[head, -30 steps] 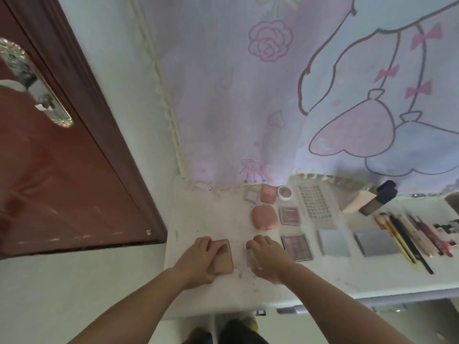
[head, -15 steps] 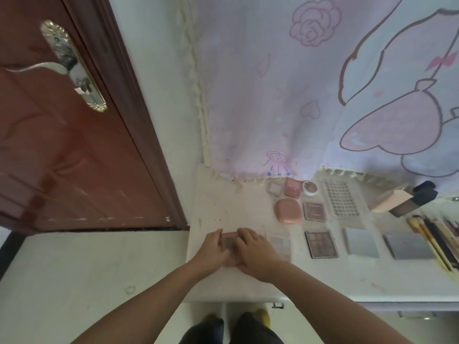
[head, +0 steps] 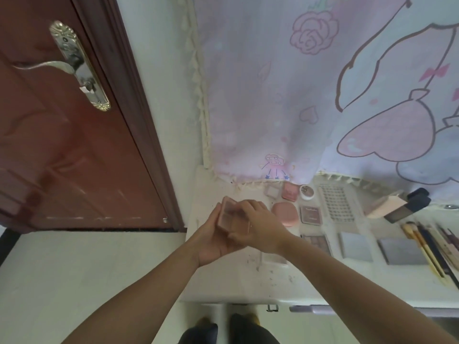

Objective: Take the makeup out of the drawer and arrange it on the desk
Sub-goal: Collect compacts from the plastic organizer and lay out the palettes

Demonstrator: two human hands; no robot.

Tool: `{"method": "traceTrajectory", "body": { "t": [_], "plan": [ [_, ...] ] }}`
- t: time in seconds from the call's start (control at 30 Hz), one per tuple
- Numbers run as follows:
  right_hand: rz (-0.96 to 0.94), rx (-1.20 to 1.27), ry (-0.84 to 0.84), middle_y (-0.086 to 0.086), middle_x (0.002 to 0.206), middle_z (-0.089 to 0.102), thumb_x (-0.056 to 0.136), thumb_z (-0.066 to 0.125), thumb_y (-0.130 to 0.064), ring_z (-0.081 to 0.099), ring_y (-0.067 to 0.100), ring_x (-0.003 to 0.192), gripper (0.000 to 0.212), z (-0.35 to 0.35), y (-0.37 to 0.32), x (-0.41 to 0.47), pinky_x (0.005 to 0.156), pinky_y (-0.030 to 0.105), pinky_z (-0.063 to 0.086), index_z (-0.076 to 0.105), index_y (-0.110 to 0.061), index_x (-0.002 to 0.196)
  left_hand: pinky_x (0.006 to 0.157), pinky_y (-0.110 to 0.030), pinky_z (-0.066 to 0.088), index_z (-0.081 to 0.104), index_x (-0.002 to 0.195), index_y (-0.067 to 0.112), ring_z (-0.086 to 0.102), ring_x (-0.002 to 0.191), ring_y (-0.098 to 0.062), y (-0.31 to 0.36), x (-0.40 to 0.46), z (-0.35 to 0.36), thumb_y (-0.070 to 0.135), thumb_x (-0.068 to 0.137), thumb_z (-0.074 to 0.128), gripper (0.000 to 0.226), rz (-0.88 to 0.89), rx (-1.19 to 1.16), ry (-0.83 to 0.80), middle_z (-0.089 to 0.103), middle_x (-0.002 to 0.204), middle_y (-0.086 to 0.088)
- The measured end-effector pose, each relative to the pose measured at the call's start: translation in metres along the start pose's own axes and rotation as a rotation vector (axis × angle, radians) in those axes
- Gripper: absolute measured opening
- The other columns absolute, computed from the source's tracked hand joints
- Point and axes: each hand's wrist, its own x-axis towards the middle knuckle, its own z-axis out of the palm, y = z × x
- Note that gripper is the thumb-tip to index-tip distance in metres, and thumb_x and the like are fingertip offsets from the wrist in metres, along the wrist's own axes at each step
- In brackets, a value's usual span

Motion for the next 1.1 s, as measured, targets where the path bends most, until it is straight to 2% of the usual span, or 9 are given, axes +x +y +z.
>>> {"method": "traceTrajectory", "body": {
  "t": [0.13, 0.2, 0.37, 0.43, 0.6, 0.8, 0.87, 0.93, 1.1],
  "plan": [
    [0.045, 0.192, -0.177, -0.011, 0.124, 0.055, 0.066, 0.059, -0.062, 0.047, 0.012, 0.116, 0.063, -0.027, 0.005, 0.013, 0.093, 0.030, 0.042, 0.044, -0.037, 0.122, 0.098, -0.048, 0.046, 0.056, 0.129, 0.009, 0.059, 0.105, -0.032, 0.001, 0.005, 0.001, 0.057, 0.090, 0.045, 0.064, 0.030, -0.140, 0.012, 0.056, 0.129, -0.018],
    [0.067, 0.329, -0.252, -0.013, 0.117, 0.062, 0.070, 0.061, -0.059, 0.055, 0.007, 0.111, 0.046, -0.041, 0.009, 0.023, 0.095, 0.033, 0.047, 0.052, -0.042, 0.111, 0.097, -0.049, 0.045, 0.056, 0.128, 0.005, 0.059, 0.101, -0.036, 0.002, 0.007, -0.005, 0.056, 0.090, 0.047, 0.065, 0.012, -0.171, 0.014, 0.057, 0.123, -0.023],
    [0.262, 0.933, -0.259, 0.015, 0.104, 0.068, 0.097, 0.051, -0.021, 0.066, 0.022, 0.091, 0.027, -0.061, 0.029, 0.063, 0.088, 0.035, 0.053, 0.059, -0.002, 0.113, 0.096, -0.048, 0.047, 0.056, 0.128, 0.001, 0.058, 0.107, -0.039, 0.008, 0.013, -0.011, 0.054, 0.089, 0.047, 0.066, 0.015, -0.278, -0.022, 0.058, 0.122, -0.026],
    [0.275, 1.002, -0.209, 0.016, 0.099, 0.067, 0.095, 0.051, -0.006, 0.066, 0.021, 0.087, 0.016, -0.053, 0.035, 0.074, 0.084, 0.029, 0.054, 0.059, -0.001, 0.109, 0.095, -0.050, 0.047, 0.056, 0.129, 0.003, 0.058, 0.109, -0.040, 0.013, 0.020, -0.012, 0.050, 0.093, 0.044, 0.060, 0.058, -0.297, 0.046, 0.057, 0.126, -0.025],
    [0.387, 0.934, -0.091, 0.012, 0.087, 0.066, 0.095, 0.045, 0.005, 0.066, 0.014, 0.078, 0.017, -0.019, 0.039, 0.113, 0.073, 0.025, 0.056, 0.060, -0.001, 0.099, 0.079, -0.040, 0.057, 0.064, 0.112, 0.004, 0.067, 0.093, -0.027, 0.038, 0.044, -0.029, 0.024, 0.099, 0.042, 0.032, 0.179, -0.191, 0.333, 0.067, 0.111, -0.016],
    [0.487, 0.794, -0.020, 0.011, 0.093, 0.064, 0.094, 0.046, 0.003, 0.061, 0.008, 0.072, 0.019, 0.004, 0.036, 0.179, 0.061, 0.014, 0.048, 0.061, 0.004, 0.105, 0.094, -0.035, 0.049, 0.069, 0.101, 0.009, 0.064, 0.098, -0.024, 0.082, 0.067, -0.054, 0.020, 0.096, 0.045, 0.027, 0.166, 0.306, 0.598, 0.070, 0.105, -0.012],
    [0.498, 0.658, -0.047, 0.007, 0.094, 0.062, 0.094, 0.048, -0.004, 0.059, 0.013, 0.079, 0.020, 0.007, 0.039, 0.196, 0.070, 0.018, 0.046, 0.062, 0.003, 0.106, 0.094, -0.035, 0.046, 0.067, 0.105, 0.004, 0.062, 0.102, -0.030, 0.091, 0.077, -0.064, 0.020, 0.098, 0.039, 0.033, 0.173, 0.533, 0.671, 0.068, 0.109, -0.017],
    [0.494, 0.540, -0.075, 0.008, 0.095, 0.059, 0.093, 0.049, -0.010, 0.055, 0.020, 0.088, 0.022, 0.012, 0.043, 0.208, 0.078, 0.026, 0.043, 0.061, 0.003, 0.106, 0.080, -0.031, 0.042, 0.064, 0.104, -0.004, 0.061, 0.093, -0.030, 0.096, 0.084, -0.071, 0.014, 0.098, 0.035, 0.035, 0.200, 0.708, 0.701, 0.065, 0.108, -0.026],
    [0.511, 0.464, -0.073, 0.015, 0.104, 0.063, 0.093, 0.050, -0.015, 0.057, 0.028, 0.097, 0.023, 0.031, 0.050, 0.210, 0.081, 0.030, 0.042, 0.062, 0.000, 0.107, 0.067, -0.034, 0.042, 0.064, 0.100, -0.009, 0.060, 0.078, -0.034, 0.097, 0.086, -0.075, 0.001, 0.093, 0.034, 0.032, 0.287, 0.898, 0.651, 0.063, 0.098, -0.031]
  ]
}}
